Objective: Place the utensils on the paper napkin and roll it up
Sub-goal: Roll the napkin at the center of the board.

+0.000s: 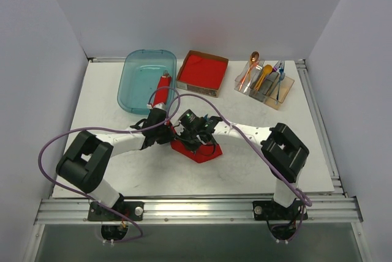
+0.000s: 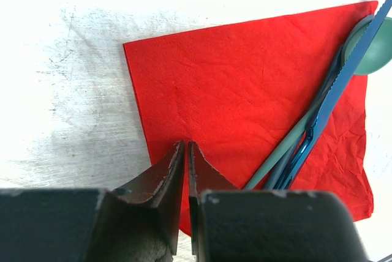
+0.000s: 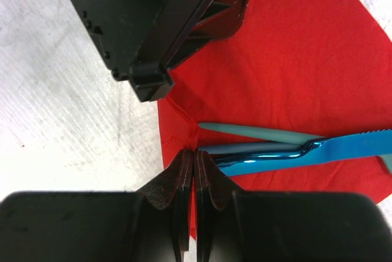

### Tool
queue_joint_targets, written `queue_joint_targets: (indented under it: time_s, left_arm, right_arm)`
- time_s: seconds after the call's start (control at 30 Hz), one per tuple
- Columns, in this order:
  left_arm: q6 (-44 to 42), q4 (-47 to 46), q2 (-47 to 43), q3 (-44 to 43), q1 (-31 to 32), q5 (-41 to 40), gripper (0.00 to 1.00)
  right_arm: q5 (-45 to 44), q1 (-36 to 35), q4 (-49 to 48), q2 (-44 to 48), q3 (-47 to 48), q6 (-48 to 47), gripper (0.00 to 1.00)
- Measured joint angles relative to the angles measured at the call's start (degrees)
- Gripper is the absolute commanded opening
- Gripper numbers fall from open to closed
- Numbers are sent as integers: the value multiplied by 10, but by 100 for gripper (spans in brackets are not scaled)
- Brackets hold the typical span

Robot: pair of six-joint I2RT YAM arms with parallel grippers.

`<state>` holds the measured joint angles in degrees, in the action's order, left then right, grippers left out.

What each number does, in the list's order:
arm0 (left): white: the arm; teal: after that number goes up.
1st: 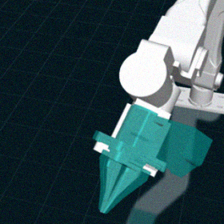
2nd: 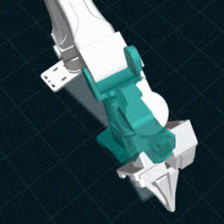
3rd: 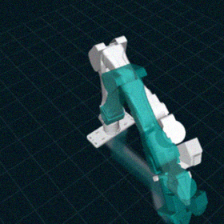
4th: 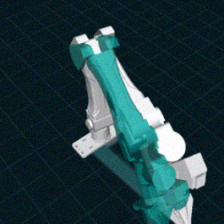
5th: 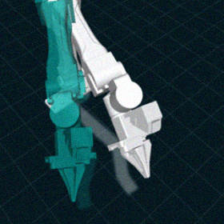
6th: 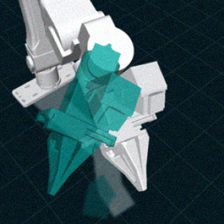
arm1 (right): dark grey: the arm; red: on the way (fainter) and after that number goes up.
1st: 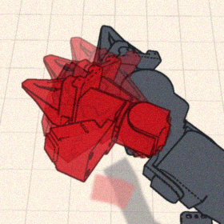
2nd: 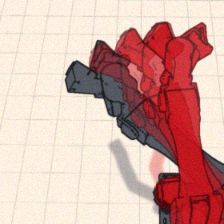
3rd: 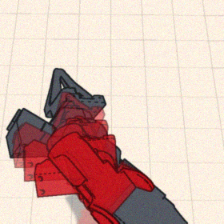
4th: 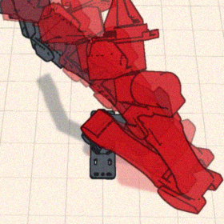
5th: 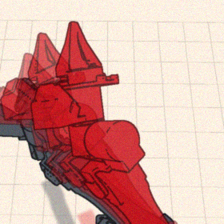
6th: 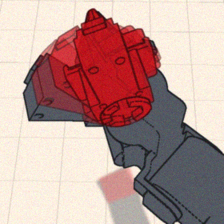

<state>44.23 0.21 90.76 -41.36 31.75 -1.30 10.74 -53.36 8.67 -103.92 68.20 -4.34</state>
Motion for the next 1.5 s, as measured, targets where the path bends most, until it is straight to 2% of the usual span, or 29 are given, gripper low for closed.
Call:
queue_joint_targets:
  time_s: [1.5]
  left_arm:
    - [-4, 0, 2, -3, -12, -13, 15]
  right_arm:
    - [21, 30, 31, -66, 69, -52, 3]
